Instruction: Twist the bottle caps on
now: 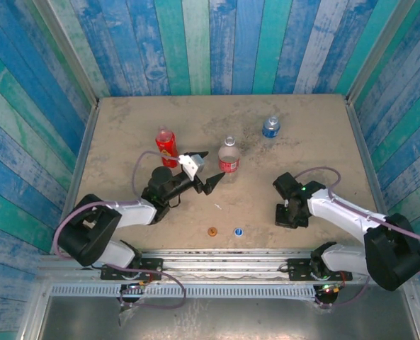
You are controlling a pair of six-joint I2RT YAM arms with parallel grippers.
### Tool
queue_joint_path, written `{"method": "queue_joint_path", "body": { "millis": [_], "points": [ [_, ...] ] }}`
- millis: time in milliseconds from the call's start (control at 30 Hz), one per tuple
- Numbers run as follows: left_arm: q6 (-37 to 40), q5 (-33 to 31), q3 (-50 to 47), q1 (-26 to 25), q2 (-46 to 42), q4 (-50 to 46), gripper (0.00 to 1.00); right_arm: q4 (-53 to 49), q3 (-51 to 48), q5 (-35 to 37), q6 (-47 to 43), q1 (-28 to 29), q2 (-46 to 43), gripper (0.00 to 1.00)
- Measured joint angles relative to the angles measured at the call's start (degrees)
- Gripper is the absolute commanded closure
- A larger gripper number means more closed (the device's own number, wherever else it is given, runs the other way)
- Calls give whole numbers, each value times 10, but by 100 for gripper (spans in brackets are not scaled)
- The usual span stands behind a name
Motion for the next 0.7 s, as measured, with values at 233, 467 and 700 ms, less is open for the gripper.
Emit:
{"method": "queue_joint_path", "body": {
  "millis": [233, 467, 700],
  "points": [
    [-12, -1, -1, 0, -55, -49, 6, 34, 4, -3, -44, 19, -59, 99],
    [-110, 10, 0, 0, -114, -110, 6, 160, 1, -45, -147, 37, -140, 99],
    [-245, 32, -1, -1, -159, -173, 5, 396, -81, -181, -240, 52, -236, 97]
  ]
}}
